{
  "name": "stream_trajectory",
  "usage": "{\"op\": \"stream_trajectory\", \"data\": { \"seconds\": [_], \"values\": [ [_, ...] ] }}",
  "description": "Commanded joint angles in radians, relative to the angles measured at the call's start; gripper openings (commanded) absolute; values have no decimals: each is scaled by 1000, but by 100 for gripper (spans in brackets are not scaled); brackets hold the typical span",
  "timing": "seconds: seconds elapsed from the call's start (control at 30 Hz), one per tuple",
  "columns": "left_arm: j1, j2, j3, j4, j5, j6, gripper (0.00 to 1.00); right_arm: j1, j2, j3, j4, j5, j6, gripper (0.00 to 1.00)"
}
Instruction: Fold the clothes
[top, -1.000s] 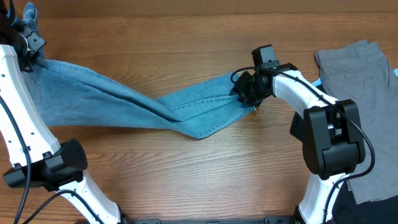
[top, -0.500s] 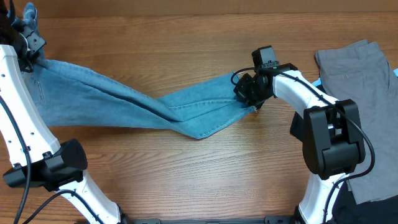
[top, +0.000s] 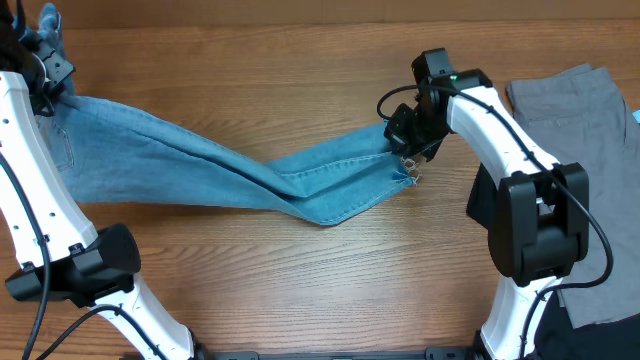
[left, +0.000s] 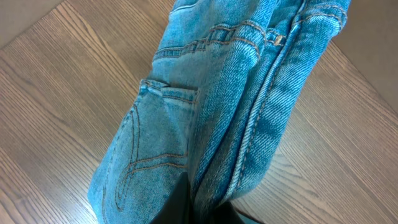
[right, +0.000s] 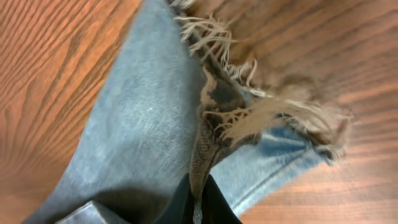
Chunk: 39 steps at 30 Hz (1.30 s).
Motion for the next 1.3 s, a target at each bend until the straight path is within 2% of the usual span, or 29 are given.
{"op": "stream_trajectory", "data": {
  "seconds": [0.0,0.1,0.3,0.63,0.67,0.77,0.83,0.9,1.03,1.07,1.13,1.27],
  "values": [
    [-6,-8,0,9,-14,-3,5,-15,2,63,-55,13,-30,4],
    [-6,-8,0,9,-14,-2,5,-25,3,64,-116,24,-33,4],
    [-6,-8,0,13,-14,-2,6,-26,3,52,-200,170,-32,4],
    [-6,-8,0,13,-14,-2,6,-24,5,-97,-58,109,-33,13],
    [-6,-8,0,13,-14,-2,6,-24,5,-116,-38,92,-33,16],
    [-6,-8,0,13,-14,-2,7,-20,5,-159,-8,84,-34,39],
    [-6,-8,0,13,-14,-2,6,-20,5,-164,-22,97,-33,45],
    [-6,-8,0,13,-14,-2,7,-20,5,-163,-35,98,-32,58],
    [-6,-8,0,13,-13,-2,7,-21,5,-162,-53,98,-33,62],
    [-6,-8,0,13,-14,-2,7,-21,5,-162,-53,98,-33,66],
    [-6,-8,0,13,-14,-2,7,-20,5,-162,-45,97,-33,84],
    [-6,-8,0,13,-13,-2,8,-4,5,-163,-6,85,-32,90]
  ]
}}
